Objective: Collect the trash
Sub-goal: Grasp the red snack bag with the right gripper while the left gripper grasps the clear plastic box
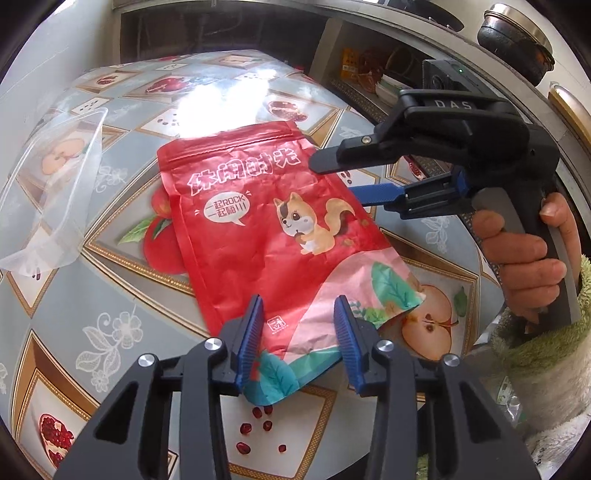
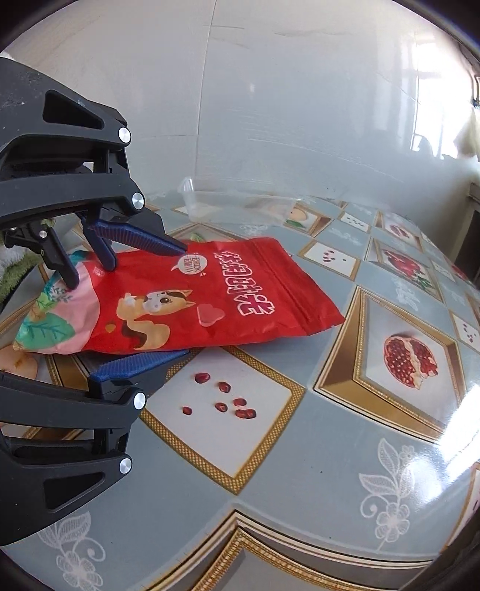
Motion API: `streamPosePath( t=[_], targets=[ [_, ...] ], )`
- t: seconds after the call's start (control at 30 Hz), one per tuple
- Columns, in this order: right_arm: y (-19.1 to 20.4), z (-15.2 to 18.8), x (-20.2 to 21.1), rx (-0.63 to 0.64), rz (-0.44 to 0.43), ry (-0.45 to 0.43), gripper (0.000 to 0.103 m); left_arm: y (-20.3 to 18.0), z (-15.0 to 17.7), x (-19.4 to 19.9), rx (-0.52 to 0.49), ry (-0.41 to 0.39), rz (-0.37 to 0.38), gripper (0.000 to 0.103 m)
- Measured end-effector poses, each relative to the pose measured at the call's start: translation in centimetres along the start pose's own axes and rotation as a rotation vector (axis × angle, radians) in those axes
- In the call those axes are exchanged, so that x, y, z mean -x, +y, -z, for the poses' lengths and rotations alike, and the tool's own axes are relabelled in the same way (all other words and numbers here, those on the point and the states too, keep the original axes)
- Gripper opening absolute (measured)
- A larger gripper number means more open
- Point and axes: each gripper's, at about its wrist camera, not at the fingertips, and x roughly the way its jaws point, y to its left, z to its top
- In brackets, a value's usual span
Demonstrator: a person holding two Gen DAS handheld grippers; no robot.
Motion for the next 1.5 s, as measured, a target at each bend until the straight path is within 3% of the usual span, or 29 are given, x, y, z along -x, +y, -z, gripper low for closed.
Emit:
streamPosePath(
  t=[0.2, 0.27, 0.33, 0.43, 0.53, 0.63, 0.77, 0.83, 0.93, 1.03, 1.23, 1.5],
  targets=[
    [-1.0, 1.4, -0.4, -0.04, -0.089, 0.066, 0.043, -0.1, 0.1, 0.2, -0.004, -0.003, 0.003, 0.039],
    [-0.7, 1.8, -0.9, -0.036, -0.08, 0.08, 0.033, -0.3, 0.1, 0.2, -0.006, -0.007, 0.002, 0.039],
    [-0.5, 2.5, -1.1, -0.028, -0.045, 0.079, 0.013, -0.3, 0.2, 0.3, -0.002, -0.012, 0.007, 0.039],
    [-0.7, 3.3, -0.7, -0.017, 0.001, 0.061, 0.003, 0.1, 0.3, 1.0, 0.028, -0.034, 0.045, 0.039],
    [-0.4, 3.9, 0.0, 0.009, 0.036, 0.035, 0.001, 0.4, 0.0, 4.2, 0.007, -0.158, 0.065, 0.039],
    [-0.2, 4.6, 0.7, 0.039, 0.07, 0.024, 0.0, 1.4, -1.1, 7.6, -0.012, -0.276, -0.001, 0.039],
    [-0.2, 5.2, 1.4, 0.067, 0.127, 0.004, 0.0, 5.3, -3.7, 10.2, 0.056, -0.341, -0.165, 0.047],
    [-0.3, 5.5, 1.8, 0.065, 0.131, -0.004, 0.0, 8.3, -5.2, 10.3, 0.125, -0.317, -0.268, 0.05],
    [-0.2, 5.1, 1.8, 0.059, 0.136, -0.016, 0.0, 12.9, -6.6, 9.4, 0.222, -0.269, -0.336, 0.05],
    [-0.6, 5.2, 2.3, 0.054, 0.138, -0.022, 0.0, 15.8, -7.5, 7.4, 0.216, -0.202, -0.445, 0.051],
    [-0.4, 5.3, 2.4, 0.056, 0.146, -0.046, 0.0, 18.3, -7.2, 4.5, 0.227, -0.086, -0.505, 0.047],
    [-0.6, 5.4, 2.5, 0.053, 0.139, -0.056, 0.0, 18.0, -6.6, 3.9, 0.24, -0.059, -0.518, 0.016]
  ],
)
